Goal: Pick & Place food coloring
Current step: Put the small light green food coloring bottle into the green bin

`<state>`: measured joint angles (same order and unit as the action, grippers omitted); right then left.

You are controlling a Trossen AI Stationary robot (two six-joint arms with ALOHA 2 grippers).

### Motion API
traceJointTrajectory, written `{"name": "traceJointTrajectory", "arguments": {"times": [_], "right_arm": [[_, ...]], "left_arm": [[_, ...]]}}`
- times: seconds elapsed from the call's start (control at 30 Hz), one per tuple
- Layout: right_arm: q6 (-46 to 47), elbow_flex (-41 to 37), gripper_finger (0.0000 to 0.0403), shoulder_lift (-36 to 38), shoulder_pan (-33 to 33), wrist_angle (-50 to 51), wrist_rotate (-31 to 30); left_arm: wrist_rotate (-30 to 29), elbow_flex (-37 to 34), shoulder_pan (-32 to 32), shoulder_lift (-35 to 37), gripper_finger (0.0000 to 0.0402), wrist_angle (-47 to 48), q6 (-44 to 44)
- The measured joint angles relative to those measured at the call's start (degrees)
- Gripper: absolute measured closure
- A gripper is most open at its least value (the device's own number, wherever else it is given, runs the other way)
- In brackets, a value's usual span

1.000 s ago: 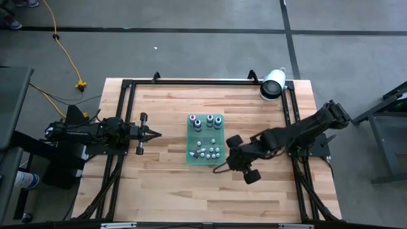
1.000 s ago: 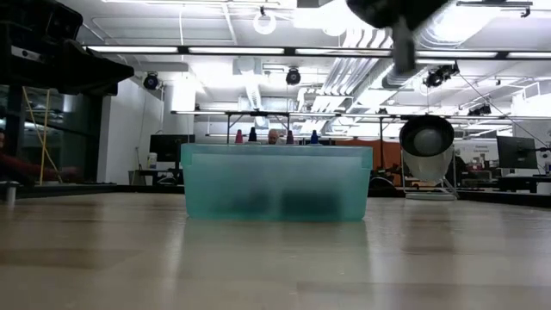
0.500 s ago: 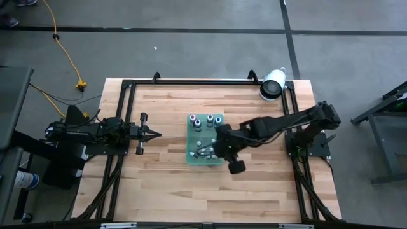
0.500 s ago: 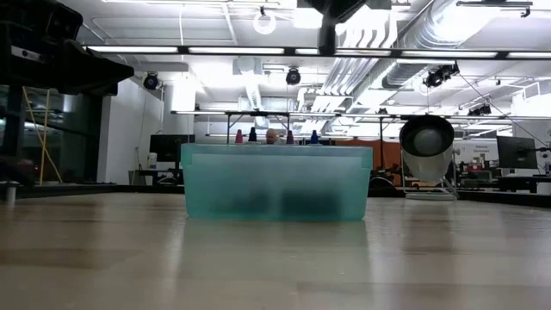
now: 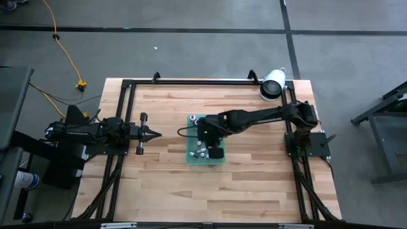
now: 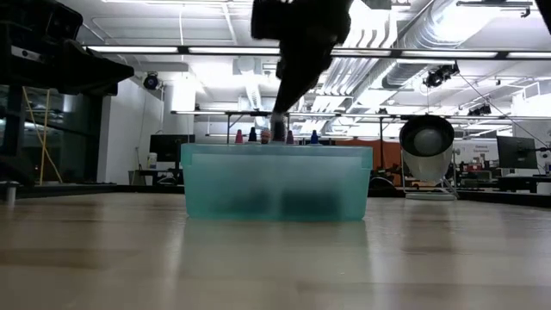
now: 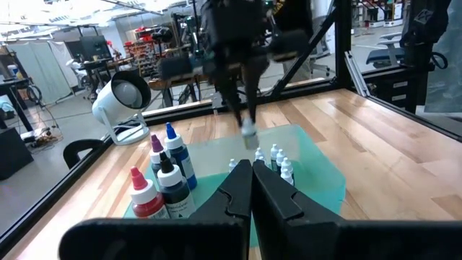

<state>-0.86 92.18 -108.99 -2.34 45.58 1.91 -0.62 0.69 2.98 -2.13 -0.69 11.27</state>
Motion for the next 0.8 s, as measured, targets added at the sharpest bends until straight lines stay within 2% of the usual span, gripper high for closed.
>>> {"name": "traceJointTrajectory", "arguments": {"times": [0.37,0.8], "right_arm": [[0.9,-1.1,0.035,-5.7,3.9,-4.2,0.0],[-0.8,-8.5,0.0349,-6.2,4.3,-14.3,-0.4]], "left_arm": [[0.0,0.0,0.0,0.0,0.0401,0.0,0.0],[0.0,0.0,0.0,0.0,0.0401,0.0,0.0]]}}
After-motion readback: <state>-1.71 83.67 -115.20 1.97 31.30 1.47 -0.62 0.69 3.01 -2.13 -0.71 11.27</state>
